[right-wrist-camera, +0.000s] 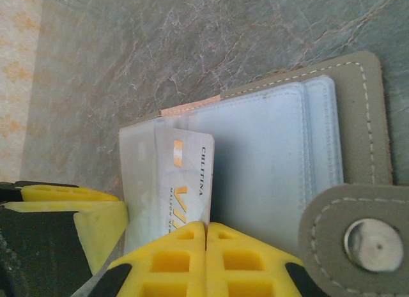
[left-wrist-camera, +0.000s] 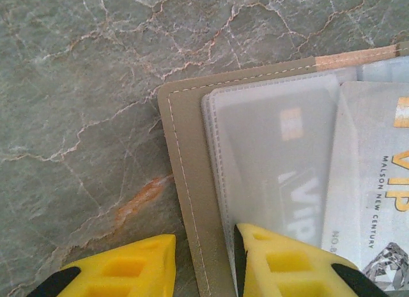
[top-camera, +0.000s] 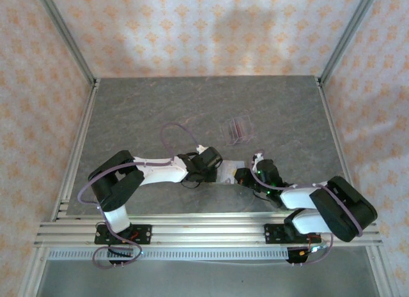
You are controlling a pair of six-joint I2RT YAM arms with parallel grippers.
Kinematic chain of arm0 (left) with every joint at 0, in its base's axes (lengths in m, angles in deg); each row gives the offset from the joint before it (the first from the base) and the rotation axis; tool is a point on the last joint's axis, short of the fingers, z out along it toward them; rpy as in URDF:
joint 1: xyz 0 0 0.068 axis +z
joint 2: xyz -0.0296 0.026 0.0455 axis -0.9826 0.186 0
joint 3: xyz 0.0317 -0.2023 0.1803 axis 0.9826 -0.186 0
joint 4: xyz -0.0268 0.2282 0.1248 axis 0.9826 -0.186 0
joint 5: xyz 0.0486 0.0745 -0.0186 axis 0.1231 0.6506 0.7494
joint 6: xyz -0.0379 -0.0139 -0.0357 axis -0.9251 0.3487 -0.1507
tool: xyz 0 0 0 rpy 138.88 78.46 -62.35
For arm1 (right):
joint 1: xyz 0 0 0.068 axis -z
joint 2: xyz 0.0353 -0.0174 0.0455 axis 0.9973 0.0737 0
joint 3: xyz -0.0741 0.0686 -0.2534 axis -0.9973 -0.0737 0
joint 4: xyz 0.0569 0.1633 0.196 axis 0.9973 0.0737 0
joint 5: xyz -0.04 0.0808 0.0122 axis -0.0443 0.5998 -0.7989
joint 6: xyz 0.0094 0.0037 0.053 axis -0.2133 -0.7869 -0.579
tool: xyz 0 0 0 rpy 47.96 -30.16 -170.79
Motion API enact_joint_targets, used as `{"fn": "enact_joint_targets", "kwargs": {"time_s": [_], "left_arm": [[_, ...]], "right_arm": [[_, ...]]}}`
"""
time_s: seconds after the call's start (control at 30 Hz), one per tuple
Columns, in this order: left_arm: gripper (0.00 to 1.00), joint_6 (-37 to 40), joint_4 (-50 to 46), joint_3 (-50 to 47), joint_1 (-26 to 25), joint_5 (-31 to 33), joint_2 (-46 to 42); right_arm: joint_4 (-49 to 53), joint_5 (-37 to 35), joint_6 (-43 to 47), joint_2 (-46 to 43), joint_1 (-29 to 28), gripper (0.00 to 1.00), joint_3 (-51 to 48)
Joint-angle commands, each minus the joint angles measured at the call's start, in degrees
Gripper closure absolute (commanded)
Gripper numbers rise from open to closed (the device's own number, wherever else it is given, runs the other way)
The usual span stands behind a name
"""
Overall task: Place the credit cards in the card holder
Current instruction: Insert the credit card into the card slot.
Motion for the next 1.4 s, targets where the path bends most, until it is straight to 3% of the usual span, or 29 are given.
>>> {"fn": "enact_joint_targets", "kwargs": {"time_s": [0.0,0.57,1.17,1.37], "left_arm": [[0.71,-0.2,-1.6,-1.5,-1.3,-2.3,6.2],[0.70,0.1,-1.8,-1.3,-1.4,-2.7,6.4],[0.70,-0.4,-0.9,-1.1,-1.9,-3.1,6.3],[0.70,-0.8,-1.6,-1.7,-1.8,-3.2,3.9]], "right_arm": [[9.8,-1.5,3.1,-0.2,-0.3,1.00,2.1],[18.5,0.0,6.8,4.8,-0.7,1.00,10.0],[6.0,1.9,1.6,13.4,-7.0,1.00,10.9],[7.9,0.1,1.1,10.7,-7.0,0.90,9.9]]}}
